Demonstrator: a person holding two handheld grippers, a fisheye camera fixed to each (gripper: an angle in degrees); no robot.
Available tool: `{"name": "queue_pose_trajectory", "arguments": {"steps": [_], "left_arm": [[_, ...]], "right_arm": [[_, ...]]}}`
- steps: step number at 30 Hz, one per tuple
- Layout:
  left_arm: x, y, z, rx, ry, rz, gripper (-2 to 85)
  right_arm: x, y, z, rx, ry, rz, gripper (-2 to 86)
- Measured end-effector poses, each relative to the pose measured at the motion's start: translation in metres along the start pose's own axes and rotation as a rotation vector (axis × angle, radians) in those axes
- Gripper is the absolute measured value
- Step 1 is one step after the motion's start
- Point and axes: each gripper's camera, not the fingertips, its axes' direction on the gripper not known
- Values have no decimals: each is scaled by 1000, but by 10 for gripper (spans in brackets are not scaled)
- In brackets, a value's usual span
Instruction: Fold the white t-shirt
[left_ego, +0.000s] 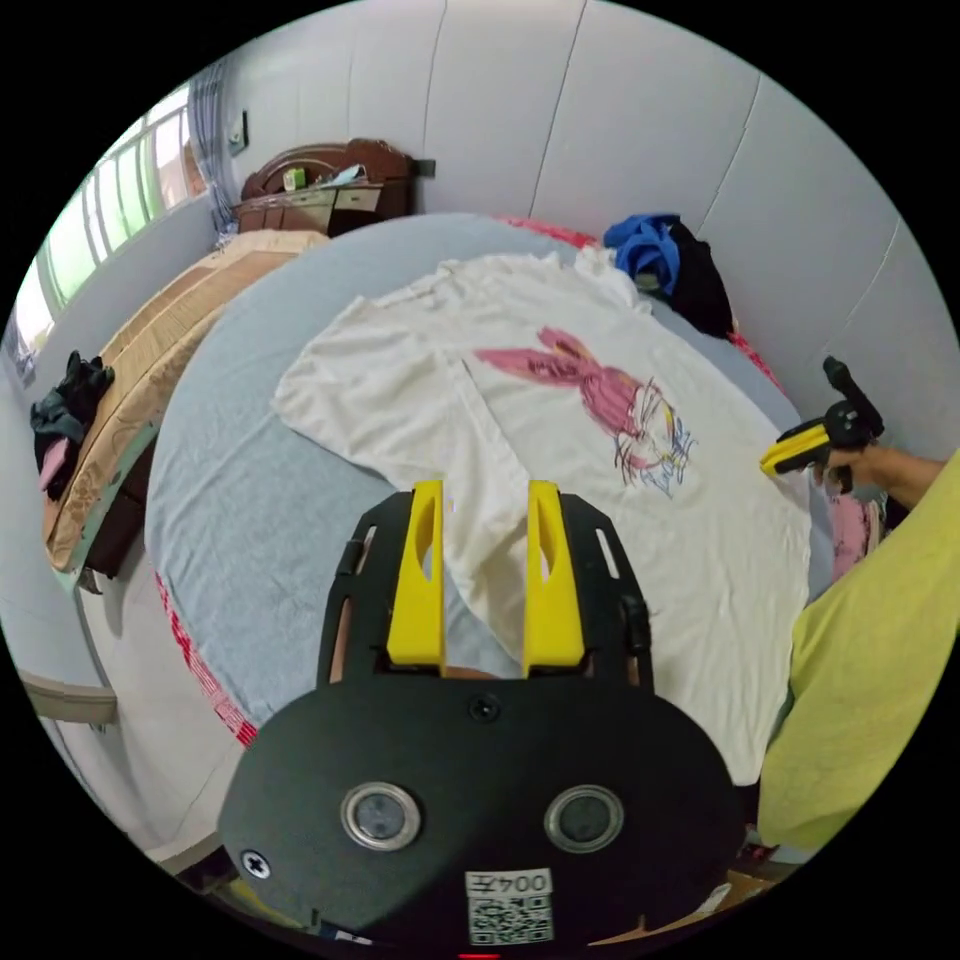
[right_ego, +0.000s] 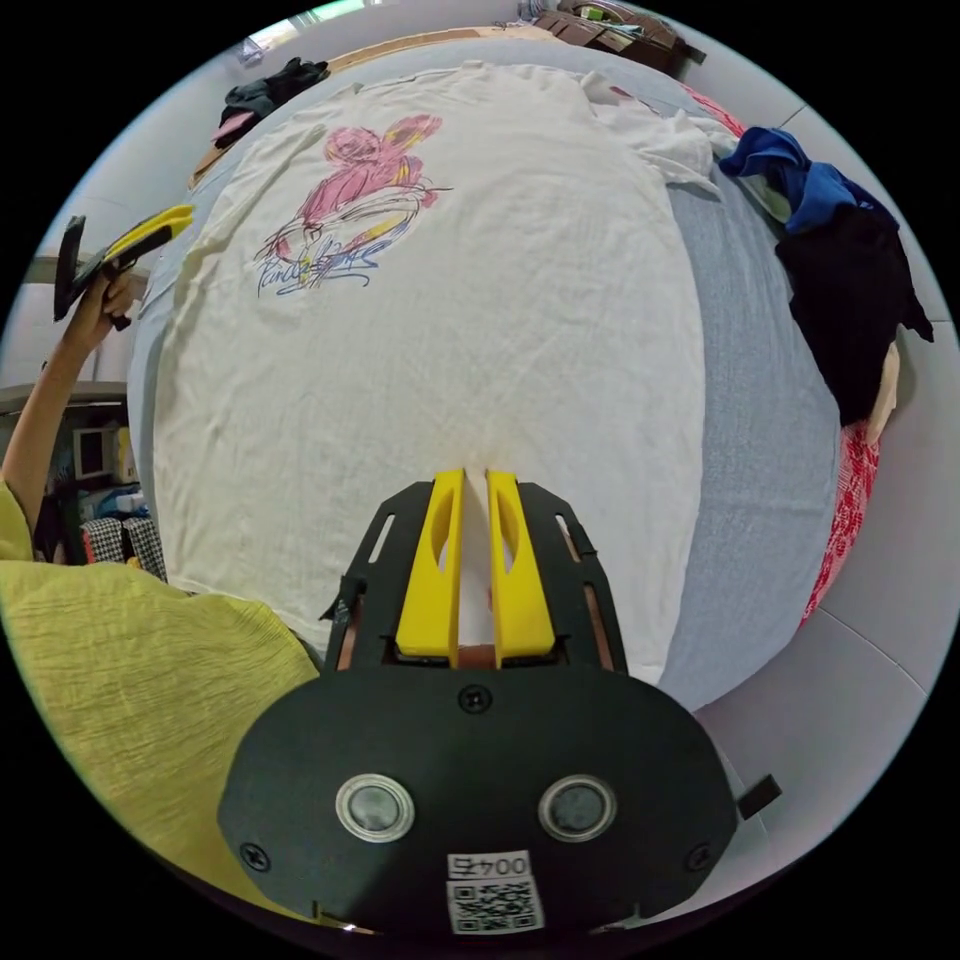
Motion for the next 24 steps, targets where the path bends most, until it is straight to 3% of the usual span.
{"name": "queue_pose_trajectory", "arguments": {"steps": [4,6,10,14,19,24], "left_arm": [[-12,-21,40,-84,24,45,138],[-12,-18,78,-212,17,87,144],[-11,-18,77,-164,-16,55,140],[9,-31,48,-38,-5,-11,133],[65,-27,73,-120,47,-13,125],[114,-14,120,-264,69,-7,118]], "right_arm": [[17,21,-13,20,4,-13,43],[24,28,-19,18,7,-8,48],[49,48,-35,40,-105,3,96],[89,74,-64,188,-209,67,110],[154,90,-72,218,-425,166,100],[180,107,-77,156,-254,149,90]]}}
